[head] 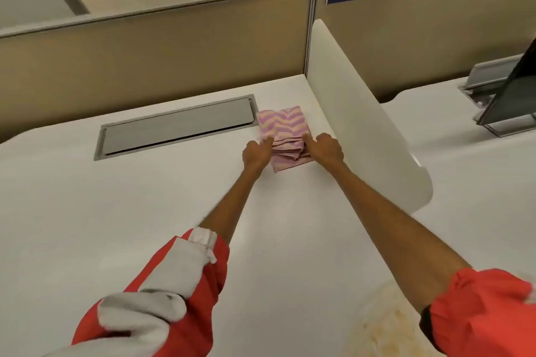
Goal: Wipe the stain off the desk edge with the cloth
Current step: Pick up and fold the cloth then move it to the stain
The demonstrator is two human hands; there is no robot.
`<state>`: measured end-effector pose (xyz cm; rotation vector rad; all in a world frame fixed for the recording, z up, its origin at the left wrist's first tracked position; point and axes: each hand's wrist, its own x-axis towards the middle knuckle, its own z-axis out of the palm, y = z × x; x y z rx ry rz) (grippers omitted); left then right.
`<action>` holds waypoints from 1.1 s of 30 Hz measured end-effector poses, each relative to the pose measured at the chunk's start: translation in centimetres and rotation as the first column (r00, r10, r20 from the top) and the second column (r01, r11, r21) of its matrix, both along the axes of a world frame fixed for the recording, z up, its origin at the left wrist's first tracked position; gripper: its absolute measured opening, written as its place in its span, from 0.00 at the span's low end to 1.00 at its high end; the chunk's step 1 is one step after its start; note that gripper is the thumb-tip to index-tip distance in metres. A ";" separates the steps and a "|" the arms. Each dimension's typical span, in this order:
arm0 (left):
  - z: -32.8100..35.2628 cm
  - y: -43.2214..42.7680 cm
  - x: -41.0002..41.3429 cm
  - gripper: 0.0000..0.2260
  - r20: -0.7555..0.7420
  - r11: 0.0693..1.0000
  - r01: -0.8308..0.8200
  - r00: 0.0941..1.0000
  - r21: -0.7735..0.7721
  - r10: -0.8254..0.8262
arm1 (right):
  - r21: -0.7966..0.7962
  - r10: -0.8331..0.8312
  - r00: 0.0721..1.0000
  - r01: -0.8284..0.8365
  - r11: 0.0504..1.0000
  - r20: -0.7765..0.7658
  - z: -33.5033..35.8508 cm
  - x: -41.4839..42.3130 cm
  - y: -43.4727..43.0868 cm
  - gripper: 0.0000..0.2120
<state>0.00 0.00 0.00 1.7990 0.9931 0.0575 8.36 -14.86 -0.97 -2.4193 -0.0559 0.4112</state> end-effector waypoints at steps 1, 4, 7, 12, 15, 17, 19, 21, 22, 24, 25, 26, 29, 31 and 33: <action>-0.3 0.1 0.5 0.29 0.007 0.999 -0.040 0.999 -0.037 0.040 | -0.003 -0.016 1.000 0.016 1.000 -0.015 -0.1 0.2 0.2 0.28; -0.4 0.1 1.2 0.27 -0.011 0.985 -0.102 0.995 -0.142 0.102 | 0.002 -0.081 0.994 0.082 0.997 -0.067 -0.1 0.4 0.8 0.26; -1.0 0.3 2.0 0.26 -0.022 0.966 -0.111 0.994 -0.233 0.109 | 0.037 -0.110 0.989 0.114 0.993 -0.102 -0.6 0.9 1.2 0.20; -4.8 1.4 4.0 0.31 -0.042 0.974 -0.059 0.998 -0.219 0.051 | 0.116 -0.146 0.987 0.153 0.981 -0.065 -0.6 0.5 1.5 0.08; -5.3 1.7 4.0 0.29 -0.002 0.975 -0.053 0.999 -0.216 0.054 | 0.167 -0.157 0.986 0.164 0.972 -0.052 -0.2 0.1 1.4 0.07; -2.4 0.9 2.7 0.25 0.059 0.949 -0.060 0.995 -0.311 0.083 | 0.207 -0.155 0.987 0.161 0.965 -0.044 0.1 -0.2 1.3 0.06; 0.1 0.1 1.6 0.21 0.109 0.919 -0.032 0.991 -0.394 0.081 | 0.254 -0.149 0.989 0.149 0.956 -0.020 0.4 -0.7 1.0 0.06; 1.2 -0.3 0.8 0.20 0.136 0.897 -0.018 0.987 -0.442 0.086 | 0.316 -0.142 0.990 0.129 0.940 0.017 0.8 -1.4 0.7 0.09; 1.6 -0.5 0.4 0.20 0.145 0.888 -0.021 0.985 -0.460 0.098 | 0.342 -0.136 0.990 0.114 0.933 0.043 1.0 -1.8 0.6 0.10; 2.5 -0.9 -0.4 0.20 0.156 0.876 -0.033 0.980 -0.481 0.123 | 0.390 -0.124 0.988 0.080 0.917 0.091 1.7 -2.8 0.3 0.10; 2.9 -1.2 -1.0 0.20 0.165 0.872 -0.036 0.977 -0.488 0.132 | 0.410 -0.122 0.987 0.069 0.909 0.105 2.0 -3.4 0.2 0.09; 3.4 -1.5 -1.5 0.21 0.179 0.871 -0.031 0.975 -0.490 0.135 | 0.429 -0.122 0.986 0.061 0.901 0.117 2.5 -3.9 0.1 0.09; 4.3 -2.3 -3.8 0.21 0.266 0.887 0.044 0.960 -0.460 0.090 | 0.493 -0.132 0.981 0.044 0.869 0.144 4.1 -5.5 -0.5 0.09; 4.8 -2.6 -5.7 0.21 0.328 0.881 0.106 0.943 -0.460 0.058 | 0.543 -0.125 0.973 -0.001 0.840 0.194 5.5 -6.8 -1.2 0.09; 5.0 -2.6 -7.8 0.18 0.359 0.837 0.095 0.925 -0.538 0.125 | 0.584 -0.111 0.958 -0.068 0.809 0.264 7.1 -8.5 -2.1 0.08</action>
